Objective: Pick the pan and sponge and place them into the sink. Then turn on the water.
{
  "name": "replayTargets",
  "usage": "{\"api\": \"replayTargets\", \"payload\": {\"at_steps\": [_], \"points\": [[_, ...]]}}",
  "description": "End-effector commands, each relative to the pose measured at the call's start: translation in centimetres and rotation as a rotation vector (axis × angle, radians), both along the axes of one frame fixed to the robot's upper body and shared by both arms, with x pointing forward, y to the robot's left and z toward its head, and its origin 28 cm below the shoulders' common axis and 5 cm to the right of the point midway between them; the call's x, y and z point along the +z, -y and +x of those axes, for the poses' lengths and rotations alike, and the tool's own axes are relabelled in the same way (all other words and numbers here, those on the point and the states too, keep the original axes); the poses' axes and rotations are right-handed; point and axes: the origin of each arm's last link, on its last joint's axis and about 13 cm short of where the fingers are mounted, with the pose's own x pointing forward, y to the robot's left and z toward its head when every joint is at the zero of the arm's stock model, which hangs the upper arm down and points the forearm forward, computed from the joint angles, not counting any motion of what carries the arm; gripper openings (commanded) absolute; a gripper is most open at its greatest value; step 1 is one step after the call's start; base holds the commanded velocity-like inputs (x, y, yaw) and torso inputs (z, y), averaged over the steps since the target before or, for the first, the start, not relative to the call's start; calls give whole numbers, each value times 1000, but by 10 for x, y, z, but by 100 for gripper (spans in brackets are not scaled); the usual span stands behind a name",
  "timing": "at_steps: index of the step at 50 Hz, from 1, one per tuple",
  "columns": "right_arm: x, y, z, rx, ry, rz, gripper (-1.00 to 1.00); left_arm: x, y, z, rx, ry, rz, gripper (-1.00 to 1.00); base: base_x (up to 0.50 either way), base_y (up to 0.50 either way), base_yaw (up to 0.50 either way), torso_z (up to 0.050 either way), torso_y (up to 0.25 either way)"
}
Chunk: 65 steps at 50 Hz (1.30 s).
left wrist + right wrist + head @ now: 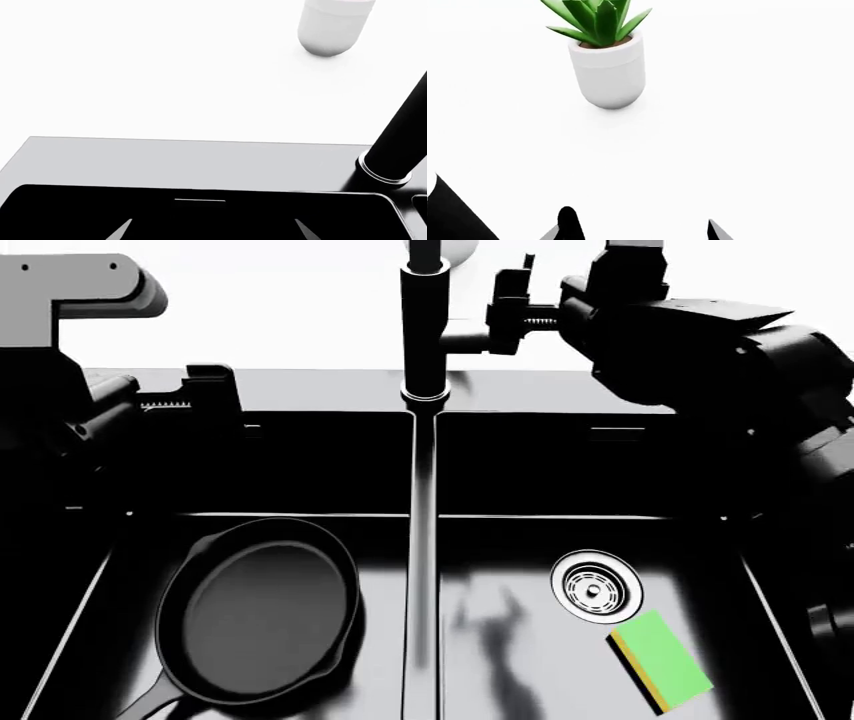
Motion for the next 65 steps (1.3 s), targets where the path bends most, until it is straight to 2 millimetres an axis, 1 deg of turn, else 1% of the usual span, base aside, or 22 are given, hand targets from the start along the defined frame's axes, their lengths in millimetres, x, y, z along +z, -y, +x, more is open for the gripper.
{"api": "replayTargets", "payload": {"at_steps": [1, 7, 16, 21, 25, 35, 39, 43, 50, 53, 59, 65], "points": [[-6, 4, 6, -23, -16, 5, 100, -3, -1, 0, 2, -2, -3, 100, 0, 0, 0, 0, 0], [-5, 14, 3, -66, -9, 8, 100, -2, -1, -1, 5, 0, -4, 100, 0, 0, 0, 0, 0], [-3, 38, -14, -135, -2, 18, 100, 1, 1, -1, 0, 5, -1, 100, 0, 0, 0, 0, 0], [-1, 47, -18, -156, 2, 26, 100, 4, 2, -2, 0, 8, 2, 100, 0, 0, 0, 0, 0], [-2, 49, -19, -162, 1, 27, 100, 3, 2, -3, 1, 8, 1, 100, 0, 0, 0, 0, 0], [-2, 47, -19, -148, 4, 23, 100, 3, 0, -4, 2, 8, -2, 100, 0, 0, 0, 0, 0], [5, 49, -26, -141, 23, 33, 100, 5, 0, -5, 3, 12, -2, 100, 0, 0, 0, 0, 0], [16, 53, -44, -134, 53, 38, 100, 9, 0, -7, 2, 21, -3, 100, 0, 0, 0, 0, 0], [34, 66, -89, -142, 103, 34, 100, 13, -1, -11, 7, 34, -4, 100, 0, 0, 0, 0, 0], [36, 70, -106, -143, 114, 33, 100, 17, -2, -14, 11, 44, 0, 100, 0, 0, 0, 0, 0], [40, 73, -139, -131, 139, 26, 100, 31, -6, -26, 19, 83, 9, 100, 0, 0, 0, 0, 0], [36, 75, -162, -123, 142, 15, 100, 35, -7, -33, 17, 102, 12, 100, 0, 0, 0, 0, 0]]}}
